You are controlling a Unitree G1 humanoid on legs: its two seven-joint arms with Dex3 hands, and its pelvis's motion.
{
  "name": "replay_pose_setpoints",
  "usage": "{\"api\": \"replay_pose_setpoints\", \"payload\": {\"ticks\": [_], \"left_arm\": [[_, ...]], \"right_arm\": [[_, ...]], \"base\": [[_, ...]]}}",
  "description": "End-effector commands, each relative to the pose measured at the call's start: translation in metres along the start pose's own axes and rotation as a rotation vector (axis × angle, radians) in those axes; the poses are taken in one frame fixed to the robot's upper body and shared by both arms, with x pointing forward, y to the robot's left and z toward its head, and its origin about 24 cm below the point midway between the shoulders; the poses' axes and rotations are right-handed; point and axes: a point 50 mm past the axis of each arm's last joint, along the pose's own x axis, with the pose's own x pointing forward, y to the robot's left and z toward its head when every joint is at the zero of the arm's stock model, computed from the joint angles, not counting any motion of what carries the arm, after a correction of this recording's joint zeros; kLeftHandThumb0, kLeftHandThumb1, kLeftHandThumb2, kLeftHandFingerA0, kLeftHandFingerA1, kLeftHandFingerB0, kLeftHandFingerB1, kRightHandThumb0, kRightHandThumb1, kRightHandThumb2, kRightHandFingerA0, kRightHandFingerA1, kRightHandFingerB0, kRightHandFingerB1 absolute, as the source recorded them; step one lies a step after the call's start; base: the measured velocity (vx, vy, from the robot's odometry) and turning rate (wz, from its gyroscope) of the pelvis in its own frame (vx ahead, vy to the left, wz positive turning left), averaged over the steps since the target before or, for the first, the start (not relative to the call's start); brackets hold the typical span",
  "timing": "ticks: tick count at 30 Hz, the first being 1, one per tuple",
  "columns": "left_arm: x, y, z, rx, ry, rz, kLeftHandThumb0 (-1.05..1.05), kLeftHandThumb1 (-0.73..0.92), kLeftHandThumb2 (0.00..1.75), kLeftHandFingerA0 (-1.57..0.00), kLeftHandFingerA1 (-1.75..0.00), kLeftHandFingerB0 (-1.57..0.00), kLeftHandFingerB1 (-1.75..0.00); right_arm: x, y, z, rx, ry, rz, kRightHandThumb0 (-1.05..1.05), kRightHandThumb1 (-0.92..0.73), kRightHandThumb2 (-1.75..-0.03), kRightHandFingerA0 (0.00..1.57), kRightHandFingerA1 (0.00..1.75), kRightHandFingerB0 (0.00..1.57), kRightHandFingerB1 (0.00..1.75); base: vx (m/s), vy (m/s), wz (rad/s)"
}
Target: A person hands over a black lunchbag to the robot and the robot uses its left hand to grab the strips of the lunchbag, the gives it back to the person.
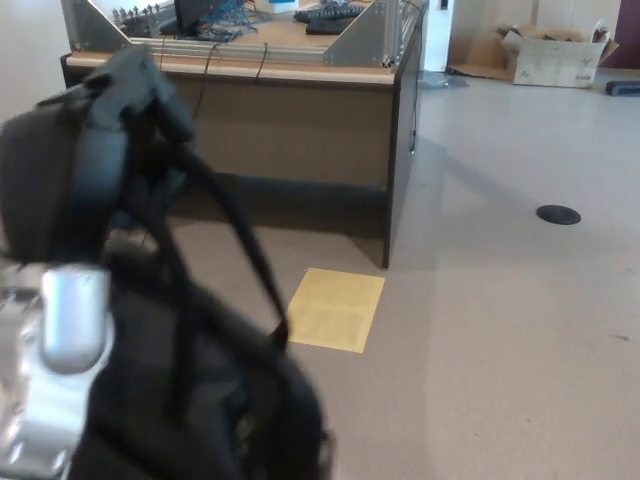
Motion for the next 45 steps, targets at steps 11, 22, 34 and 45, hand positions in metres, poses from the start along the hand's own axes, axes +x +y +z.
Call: {"api": "replay_pose_setpoints", "payload": {"ticks": [11,22,34,45], "left_arm": [[-0.135,0.083,-0.043,0.015,-0.022,0.246,-0.09,0.62,0.56,-0.91,-1.75,-0.74,-1.71],[-0.209,0.106,-0.074,0.102,0.148,0.129,0.0,0.6,0.55,-0.86,-1.75,-0.64,-1.75],[-0.278,0.107,-0.081,0.106,0.304,-0.098,-0.02,0.62,0.55,-0.81,-1.75,-0.61,-1.74],[-0.252,0.108,-0.082,0.103,0.214,-0.021,-0.05,0.6,0.54,-0.85,-1.75,-0.65,-1.74]], "right_arm": [[-0.011,-0.015,-0.01,-0.045,0.023,-0.074,-0.55,-0.72,-0.61,0.6,0.5,0.58,0.46],[-0.012,-0.013,-0.012,-0.044,0.027,-0.07,-0.51,-0.71,-0.61,0.6,0.5,0.59,0.48],[-0.018,-0.008,-0.018,-0.046,0.054,-0.066,-0.5,-0.71,-0.61,0.59,0.49,0.6,0.47],[-0.015,-0.008,-0.016,-0.044,0.047,-0.073,-0.49,-0.71,-0.61,0.6,0.49,0.61,0.47]], "base": [[0.0,0.0,0.0],[0.0,0.0,0.0],[0.0,0.0,0.0],[0.0,0.0,0.0]]}}
